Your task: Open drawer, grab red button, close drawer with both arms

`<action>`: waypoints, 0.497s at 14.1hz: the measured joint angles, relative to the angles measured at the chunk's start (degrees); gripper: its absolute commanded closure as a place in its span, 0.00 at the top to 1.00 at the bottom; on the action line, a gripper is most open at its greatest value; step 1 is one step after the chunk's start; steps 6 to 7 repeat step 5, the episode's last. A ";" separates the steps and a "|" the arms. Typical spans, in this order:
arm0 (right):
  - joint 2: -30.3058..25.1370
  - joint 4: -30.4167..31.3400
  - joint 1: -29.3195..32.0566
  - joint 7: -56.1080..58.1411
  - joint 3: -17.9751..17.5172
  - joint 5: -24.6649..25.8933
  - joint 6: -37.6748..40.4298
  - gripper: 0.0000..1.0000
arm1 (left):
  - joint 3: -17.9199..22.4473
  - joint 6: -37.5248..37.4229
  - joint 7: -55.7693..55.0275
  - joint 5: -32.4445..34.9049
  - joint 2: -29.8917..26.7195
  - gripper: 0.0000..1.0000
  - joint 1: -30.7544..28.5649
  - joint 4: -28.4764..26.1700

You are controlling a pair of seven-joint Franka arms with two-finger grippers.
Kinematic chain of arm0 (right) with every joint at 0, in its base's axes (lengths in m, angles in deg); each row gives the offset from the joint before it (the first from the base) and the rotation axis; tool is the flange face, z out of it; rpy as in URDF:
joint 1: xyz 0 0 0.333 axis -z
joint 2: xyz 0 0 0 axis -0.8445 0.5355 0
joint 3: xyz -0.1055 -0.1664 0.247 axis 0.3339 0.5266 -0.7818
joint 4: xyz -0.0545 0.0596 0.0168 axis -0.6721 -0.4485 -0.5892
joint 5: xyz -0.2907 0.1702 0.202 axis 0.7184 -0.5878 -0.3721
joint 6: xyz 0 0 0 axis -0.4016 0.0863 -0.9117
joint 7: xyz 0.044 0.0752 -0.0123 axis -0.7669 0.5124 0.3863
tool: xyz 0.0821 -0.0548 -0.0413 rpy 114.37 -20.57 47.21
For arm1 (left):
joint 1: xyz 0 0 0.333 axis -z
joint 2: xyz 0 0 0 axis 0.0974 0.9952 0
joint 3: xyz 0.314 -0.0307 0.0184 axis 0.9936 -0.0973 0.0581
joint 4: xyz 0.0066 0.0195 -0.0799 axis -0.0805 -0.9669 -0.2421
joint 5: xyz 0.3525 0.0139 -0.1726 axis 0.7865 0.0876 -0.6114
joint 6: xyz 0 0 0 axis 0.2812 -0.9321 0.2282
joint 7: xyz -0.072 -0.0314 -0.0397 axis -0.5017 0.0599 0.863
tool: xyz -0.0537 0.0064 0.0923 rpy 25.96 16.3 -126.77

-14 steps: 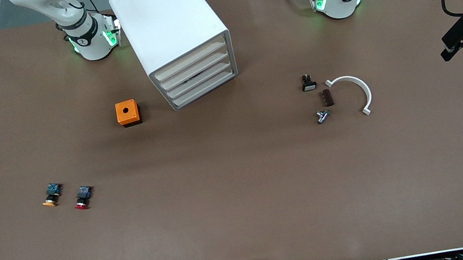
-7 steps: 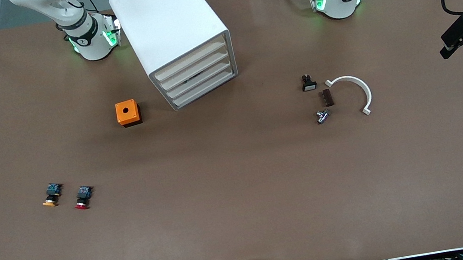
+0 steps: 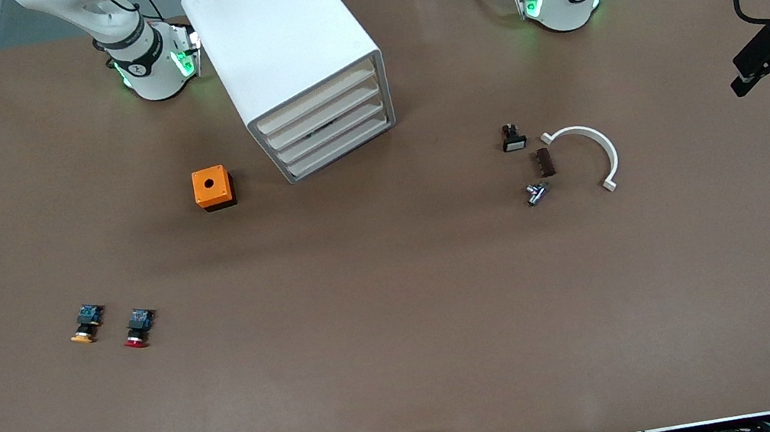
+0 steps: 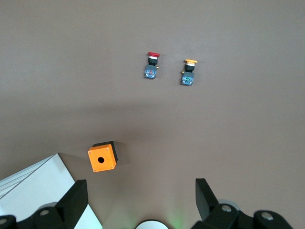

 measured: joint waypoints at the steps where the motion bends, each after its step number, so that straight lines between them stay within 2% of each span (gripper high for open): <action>1: -1.27 1.75 0.01 -0.17 0.01 0.00 -0.65 1.00 | 0.00 0.00 0.00 0.00 0.00 1.00 0.01 0.00; 7: -3.88 4.78 0.03 -0.53 0.04 0.00 -1.53 1.00 | -0.01 -0.02 0.00 0.00 0.00 1.00 0.02 0.00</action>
